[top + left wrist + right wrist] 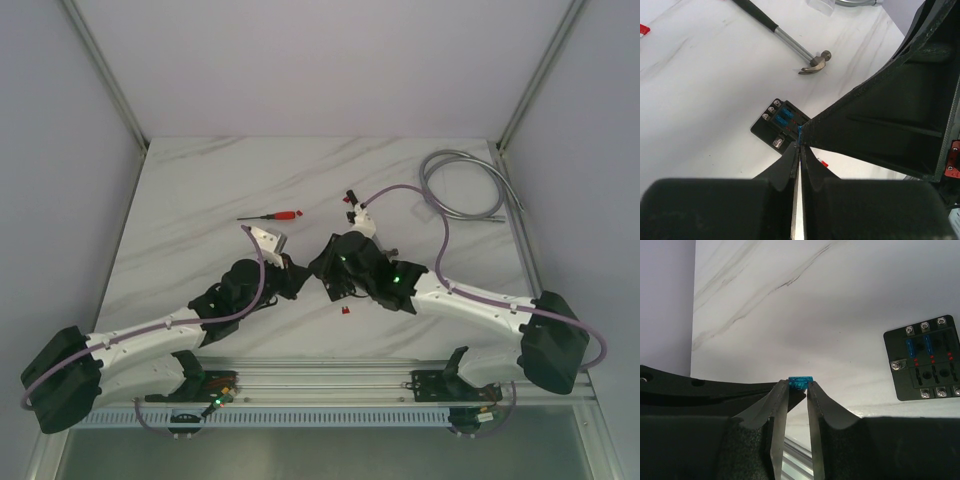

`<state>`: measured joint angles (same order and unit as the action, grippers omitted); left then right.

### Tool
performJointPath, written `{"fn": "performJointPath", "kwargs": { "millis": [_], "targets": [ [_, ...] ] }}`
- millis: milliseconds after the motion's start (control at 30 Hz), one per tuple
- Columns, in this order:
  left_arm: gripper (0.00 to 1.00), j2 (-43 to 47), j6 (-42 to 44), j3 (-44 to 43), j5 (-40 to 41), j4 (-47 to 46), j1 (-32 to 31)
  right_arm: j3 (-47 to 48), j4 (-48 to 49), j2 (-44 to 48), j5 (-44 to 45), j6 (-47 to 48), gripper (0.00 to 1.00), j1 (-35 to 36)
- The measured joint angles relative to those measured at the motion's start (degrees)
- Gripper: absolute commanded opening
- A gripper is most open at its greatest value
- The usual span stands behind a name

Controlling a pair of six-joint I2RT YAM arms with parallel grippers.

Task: Snap on the fuse box
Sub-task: Pick up the fuse from the center of the board.

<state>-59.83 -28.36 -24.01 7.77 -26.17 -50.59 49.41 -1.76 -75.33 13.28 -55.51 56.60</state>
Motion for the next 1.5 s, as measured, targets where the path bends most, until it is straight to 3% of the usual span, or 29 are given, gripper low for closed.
{"fn": "performJointPath", "kwargs": {
  "millis": [133,367,600,833,1067,1367,1500],
  "targets": [
    [0.01,0.24,0.24,0.0,-0.04,0.39,0.0,-0.42,0.85,0.02,-0.79,0.02,0.31,-0.15],
    [0.0,2.05,0.96,0.0,-0.07,0.5,0.0,-1.84,3.1,1.75,-3.61,2.25,0.47,-1.64],
    [0.0,3.72,1.99,0.0,-2.14,0.28,-0.04,-8.11,7.41,11.65,-12.33,13.55,0.55,-7.34],
    [0.0,4.7,2.58,-0.79,-10.69,0.33,-0.04,-10.67,11.45,18.64,-29.0,29.0,0.56,-15.5],
    [0.0,6.32,2.16,-3.06,-19.06,-0.07,-0.04,-11.61,14.49,21.24,-44.76,39.98,0.55,-17.94],
    [0.0,9.66,1.46,-3.41,-24.79,-0.17,-0.04,-13.07,15.47,24.2,-57.51,46.1,0.53,-19.12],
    [0.0,9.66,1.38,-3.93,-26.99,-0.5,-0.04,-13.07,15.89,24.2,-60.3,46.8,0.46,-19.12]
  ]
}}
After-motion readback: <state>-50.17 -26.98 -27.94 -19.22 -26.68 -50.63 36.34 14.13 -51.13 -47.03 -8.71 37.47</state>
